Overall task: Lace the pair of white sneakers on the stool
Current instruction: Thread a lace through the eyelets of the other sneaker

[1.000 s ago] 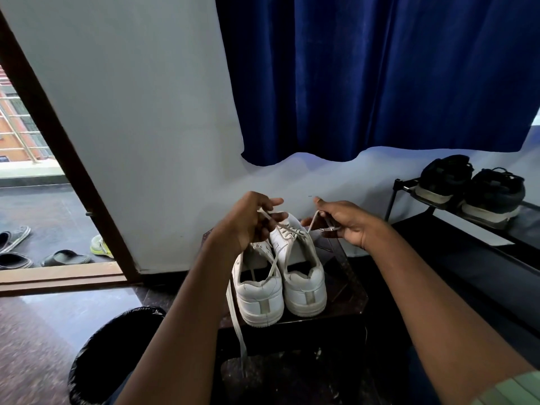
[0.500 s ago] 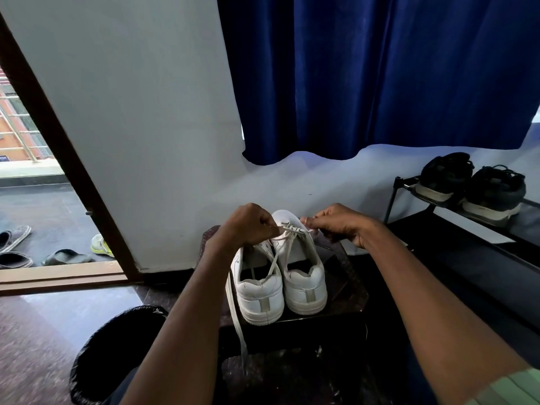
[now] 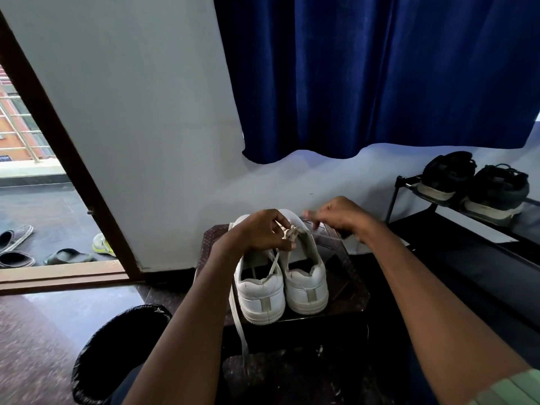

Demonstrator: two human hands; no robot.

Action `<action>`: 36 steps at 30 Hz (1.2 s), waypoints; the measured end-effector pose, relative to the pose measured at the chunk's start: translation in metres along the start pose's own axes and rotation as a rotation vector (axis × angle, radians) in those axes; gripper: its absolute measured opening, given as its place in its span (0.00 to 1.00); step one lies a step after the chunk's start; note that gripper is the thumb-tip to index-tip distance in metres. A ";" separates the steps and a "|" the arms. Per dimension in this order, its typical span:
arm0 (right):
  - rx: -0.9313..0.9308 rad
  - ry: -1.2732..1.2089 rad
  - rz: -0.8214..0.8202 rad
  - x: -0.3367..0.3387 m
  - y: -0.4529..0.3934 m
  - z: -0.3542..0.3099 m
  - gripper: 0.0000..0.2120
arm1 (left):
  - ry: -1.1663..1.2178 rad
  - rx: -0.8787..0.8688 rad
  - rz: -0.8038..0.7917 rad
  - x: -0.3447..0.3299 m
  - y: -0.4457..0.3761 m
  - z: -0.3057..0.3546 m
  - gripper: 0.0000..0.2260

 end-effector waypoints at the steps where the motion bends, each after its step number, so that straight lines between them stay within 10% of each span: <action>1: -0.019 0.069 -0.091 -0.004 0.004 0.000 0.24 | -0.031 0.016 -0.021 -0.002 0.001 0.000 0.21; 10: -0.014 -0.615 -0.055 -0.019 -0.005 -0.002 0.24 | -0.043 -0.009 -0.090 -0.003 0.000 -0.002 0.12; 18: -0.062 -0.749 -0.017 -0.025 -0.006 -0.002 0.19 | 0.133 -0.034 -0.016 0.011 0.004 0.002 0.07; 30: 0.112 0.040 0.190 -0.020 -0.011 0.004 0.04 | -0.162 0.070 0.263 0.013 -0.015 -0.018 0.09; 36: 0.313 0.195 0.148 -0.039 -0.026 -0.003 0.12 | -0.220 0.056 0.338 0.006 -0.021 -0.012 0.04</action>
Point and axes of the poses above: each hand's wrist, its own y-axis away from the middle knuckle, its own x-axis out of the back of the hand, z = x × y, the point moved 7 cm from there along -y, towards the middle knuckle, and after that the axes turned 7 degrees about x, right-handed, at the moved point
